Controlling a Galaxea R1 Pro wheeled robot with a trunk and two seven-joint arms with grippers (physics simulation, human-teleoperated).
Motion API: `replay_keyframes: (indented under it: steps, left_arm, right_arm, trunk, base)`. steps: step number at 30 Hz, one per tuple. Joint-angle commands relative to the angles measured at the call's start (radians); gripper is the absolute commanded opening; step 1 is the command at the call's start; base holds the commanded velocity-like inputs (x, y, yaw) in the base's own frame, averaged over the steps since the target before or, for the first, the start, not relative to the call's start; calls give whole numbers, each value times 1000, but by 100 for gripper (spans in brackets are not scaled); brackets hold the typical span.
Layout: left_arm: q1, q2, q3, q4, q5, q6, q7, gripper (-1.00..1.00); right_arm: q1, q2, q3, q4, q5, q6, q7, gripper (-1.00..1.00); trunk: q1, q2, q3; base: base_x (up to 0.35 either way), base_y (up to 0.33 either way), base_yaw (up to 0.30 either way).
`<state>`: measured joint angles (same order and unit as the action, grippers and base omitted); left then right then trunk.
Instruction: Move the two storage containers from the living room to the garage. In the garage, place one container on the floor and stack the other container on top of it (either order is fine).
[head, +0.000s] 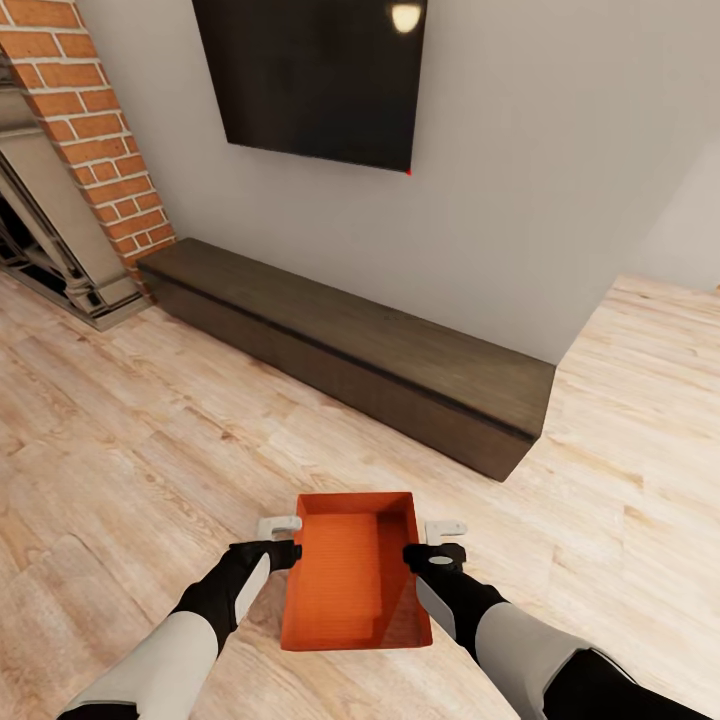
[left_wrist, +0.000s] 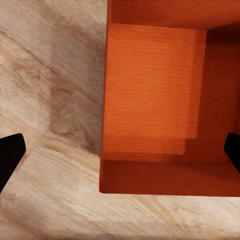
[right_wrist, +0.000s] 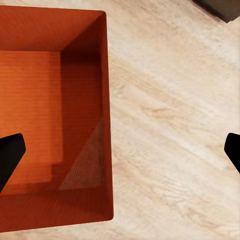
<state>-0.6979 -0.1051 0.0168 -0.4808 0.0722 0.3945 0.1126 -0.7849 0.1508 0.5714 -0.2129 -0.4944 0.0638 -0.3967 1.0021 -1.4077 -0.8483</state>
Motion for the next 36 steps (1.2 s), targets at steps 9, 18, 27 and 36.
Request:
replay_keyframes:
  steps: [9,18,27,36]
  left_arm:
    - [0,-1,2,-2,9,6,4,100]
    - [0,-1,2,-10,8,7,5,100]
    - [0,-2,2,-15,8,7,7,100]
    - [0,-1,0,-15,6,7,5,100]
  right_arm:
    - [0,-1,10,-2,-11,8,-5,100]
    - [0,-7,10,-2,-15,7,-4,100]
    - [0,-5,10,1,-12,49,-4,100]
    - [0,-8,9,0,-12,83,-2,100]
  trunk:
    - [34,-63,-29]
    - [69,-126,-57]
    - [88,-161,-73]
    - [115,-210,-95]
  base:
    - [0,0,0]
    - [0,0,0]
    - [0,0,0]
    - [0,0,0]
